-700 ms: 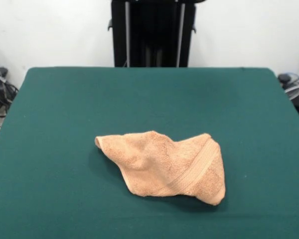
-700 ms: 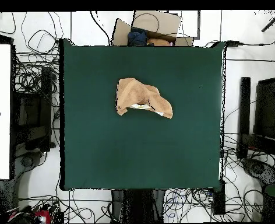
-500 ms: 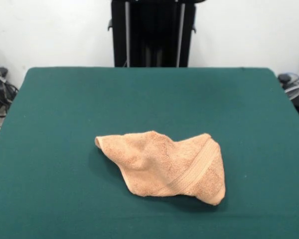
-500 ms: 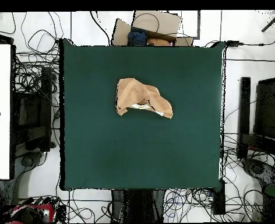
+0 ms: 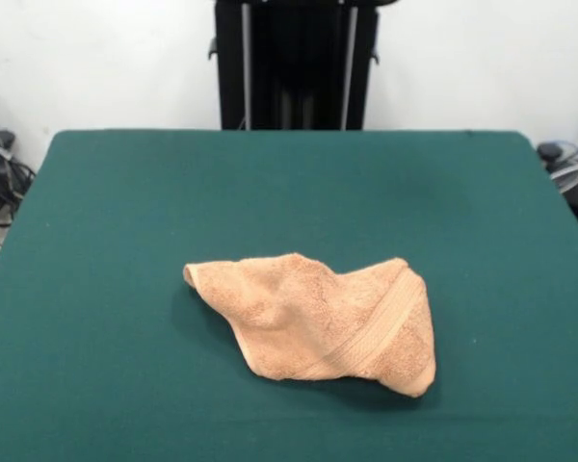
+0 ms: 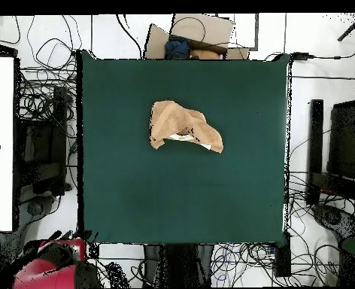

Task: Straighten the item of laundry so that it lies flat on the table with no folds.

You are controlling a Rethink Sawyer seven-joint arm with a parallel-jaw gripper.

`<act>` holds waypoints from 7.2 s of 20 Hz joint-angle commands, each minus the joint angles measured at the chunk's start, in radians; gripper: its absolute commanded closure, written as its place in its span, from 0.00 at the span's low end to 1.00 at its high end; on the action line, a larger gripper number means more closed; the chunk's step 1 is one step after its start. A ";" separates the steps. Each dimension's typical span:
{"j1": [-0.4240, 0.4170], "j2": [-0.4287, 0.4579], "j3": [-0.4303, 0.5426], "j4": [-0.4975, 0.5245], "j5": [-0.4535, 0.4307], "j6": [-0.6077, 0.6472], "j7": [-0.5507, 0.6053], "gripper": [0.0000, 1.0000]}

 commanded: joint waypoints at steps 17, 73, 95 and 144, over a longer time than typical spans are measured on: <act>-0.173 0.375 -0.099 -0.024 -0.110 -0.295 0.154 0.00; -0.455 0.968 0.077 -0.807 -0.120 -0.088 -0.050 0.00; -0.427 1.141 0.056 -1.134 -0.133 0.030 -0.010 0.00; -0.533 0.970 0.182 -0.893 -0.424 -0.143 -0.141 0.00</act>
